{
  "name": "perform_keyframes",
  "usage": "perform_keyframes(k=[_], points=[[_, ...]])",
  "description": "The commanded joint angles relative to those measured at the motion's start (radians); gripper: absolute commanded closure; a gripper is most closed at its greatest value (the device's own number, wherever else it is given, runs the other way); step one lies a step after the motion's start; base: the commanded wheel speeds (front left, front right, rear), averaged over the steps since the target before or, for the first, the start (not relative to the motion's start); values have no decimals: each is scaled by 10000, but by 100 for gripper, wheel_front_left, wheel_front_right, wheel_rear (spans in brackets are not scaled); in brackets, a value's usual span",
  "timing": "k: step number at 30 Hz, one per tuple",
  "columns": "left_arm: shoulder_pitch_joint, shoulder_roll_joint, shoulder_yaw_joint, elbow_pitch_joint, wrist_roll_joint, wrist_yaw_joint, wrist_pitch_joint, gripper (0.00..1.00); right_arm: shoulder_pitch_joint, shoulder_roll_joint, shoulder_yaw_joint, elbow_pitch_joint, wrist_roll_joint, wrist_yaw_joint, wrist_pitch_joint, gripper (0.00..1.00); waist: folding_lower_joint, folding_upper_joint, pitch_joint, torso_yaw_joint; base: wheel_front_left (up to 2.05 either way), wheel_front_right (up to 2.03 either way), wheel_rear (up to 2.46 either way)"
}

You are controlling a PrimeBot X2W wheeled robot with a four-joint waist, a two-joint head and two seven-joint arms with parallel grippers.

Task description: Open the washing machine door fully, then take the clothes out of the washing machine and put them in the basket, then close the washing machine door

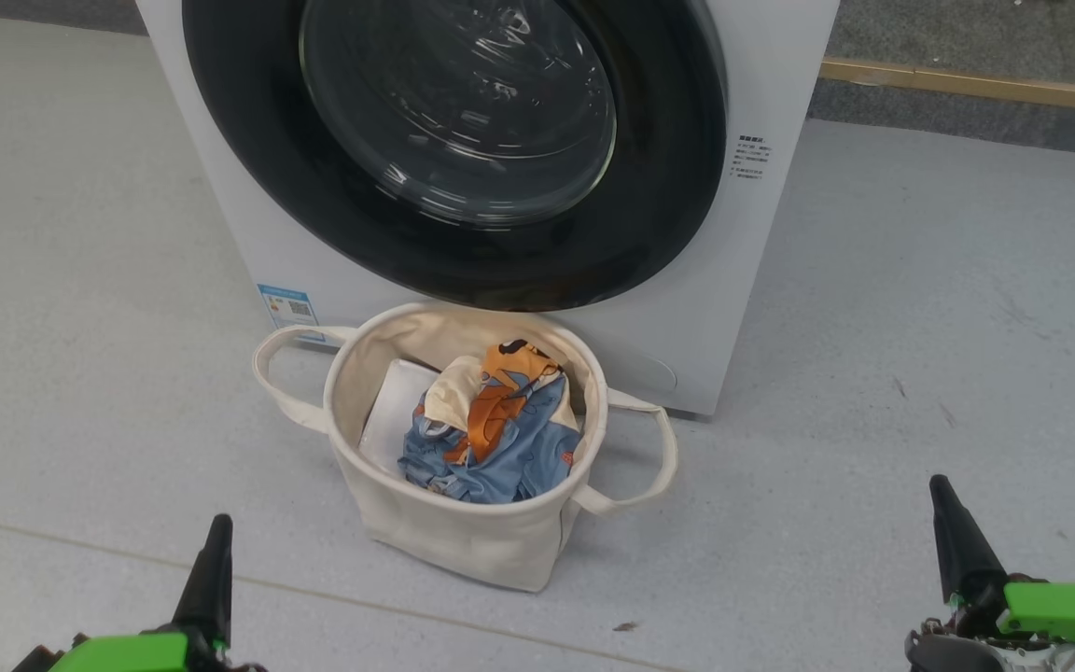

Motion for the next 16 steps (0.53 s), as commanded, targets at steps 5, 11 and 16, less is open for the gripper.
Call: perform_keyframes(k=[5, 11, 16], points=[[-446, 60, 337, -268, -34, -71, 77, 100, -489, -116, 200, -315, 59, 2, 83, 100, 0, 0, 0, 0, 0, 0, 0], [-446, 60, 337, -268, -34, -71, 77, 100, -489, -116, 200, -315, 59, 2, 83, 100, 0, 0, 0, 0, 0, 0, 0], [-446, 60, 337, -268, -34, -71, 77, 100, -489, -116, 200, -315, 59, 2, 83, 100, 0, 0, 0, 0, 0, 0, 0]])
